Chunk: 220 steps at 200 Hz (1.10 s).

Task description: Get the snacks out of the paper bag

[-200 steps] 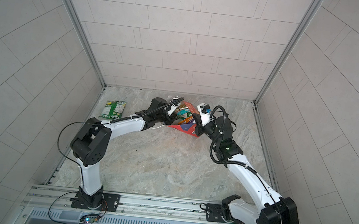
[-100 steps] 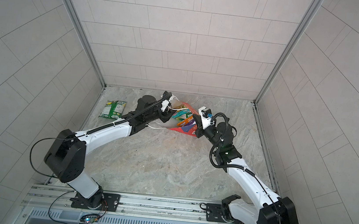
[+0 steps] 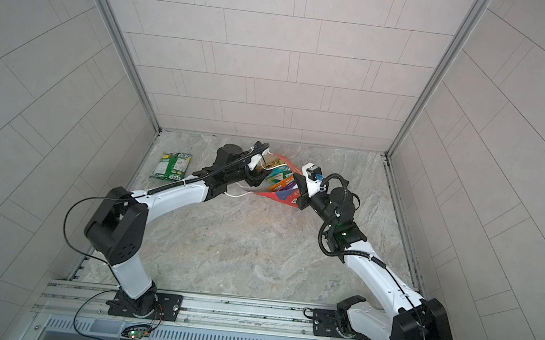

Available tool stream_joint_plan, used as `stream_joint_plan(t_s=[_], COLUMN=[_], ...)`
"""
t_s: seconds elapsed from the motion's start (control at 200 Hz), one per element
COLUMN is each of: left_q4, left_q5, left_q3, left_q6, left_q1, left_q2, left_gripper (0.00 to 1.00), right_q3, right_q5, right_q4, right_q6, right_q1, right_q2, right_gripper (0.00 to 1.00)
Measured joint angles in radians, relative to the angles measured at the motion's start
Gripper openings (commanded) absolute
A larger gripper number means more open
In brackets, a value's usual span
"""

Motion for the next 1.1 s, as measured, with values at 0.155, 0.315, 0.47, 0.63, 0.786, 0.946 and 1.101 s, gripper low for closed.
stream_joint_plan(t_s=[0.155,0.315,0.47,0.63,0.786,0.946,1.101], left_q4=[0.0,0.003,0.024,0.032,0.05,0.076,0.02], left_q5=[0.017,0.022,0.02,0.014,0.034,0.099,0.161], left_q3=[0.046,0.094,0.04,-0.05,-0.1,-0.155,-0.177], left_q6=[0.035,0.051,0.049,0.045,0.043,0.084,0.169], left_q1=[0.001,0.001,0.001,0.001,-0.002,-0.002,-0.001], left_q2=[0.053,0.1,0.066,-0.053,-0.207,-0.298,-0.292], left_gripper=[0.75,0.75,0.74,0.74,0.67,0.58,0.54], right_q3=[0.0,0.0,0.002,0.018,0.036,0.057,0.059], right_q5=[-0.006,-0.01,0.002,0.013,0.021,-0.003,-0.023], right_q4=[0.0,-0.001,-0.004,-0.024,-0.046,-0.068,-0.079], right_q6=[0.0,0.001,0.006,0.027,0.044,0.074,0.088], right_q1=[-0.002,-0.003,-0.003,-0.013,-0.03,-0.051,-0.056], right_q2=[0.0,0.001,0.001,0.001,0.001,0.012,0.021], right_gripper=[0.0,0.0,0.0,0.0,0.0,0.0,0.0])
